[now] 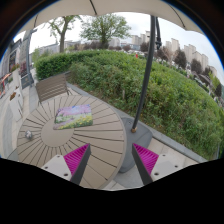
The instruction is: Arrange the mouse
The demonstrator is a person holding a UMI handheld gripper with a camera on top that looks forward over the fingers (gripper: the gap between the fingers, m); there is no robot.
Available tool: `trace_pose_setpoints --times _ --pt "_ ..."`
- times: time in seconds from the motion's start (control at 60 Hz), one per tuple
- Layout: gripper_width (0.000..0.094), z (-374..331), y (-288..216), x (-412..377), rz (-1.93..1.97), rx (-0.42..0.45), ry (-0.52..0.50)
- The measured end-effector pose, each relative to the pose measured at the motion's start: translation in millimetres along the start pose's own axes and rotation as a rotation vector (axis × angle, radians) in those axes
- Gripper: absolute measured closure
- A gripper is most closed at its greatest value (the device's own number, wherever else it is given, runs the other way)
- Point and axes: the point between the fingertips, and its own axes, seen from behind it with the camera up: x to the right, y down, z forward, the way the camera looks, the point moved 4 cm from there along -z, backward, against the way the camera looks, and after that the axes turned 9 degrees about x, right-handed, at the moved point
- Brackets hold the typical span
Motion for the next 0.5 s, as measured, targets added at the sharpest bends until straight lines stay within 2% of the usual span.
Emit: trace_pose_setpoints --times 0.283,0.5 --pt "0.0083 -4.7 0.5 -43.9 -0.025 0.016 -0.078" --pt "0.0077 -21.2 4.3 -113.9 -0.050 0.031 -0.138"
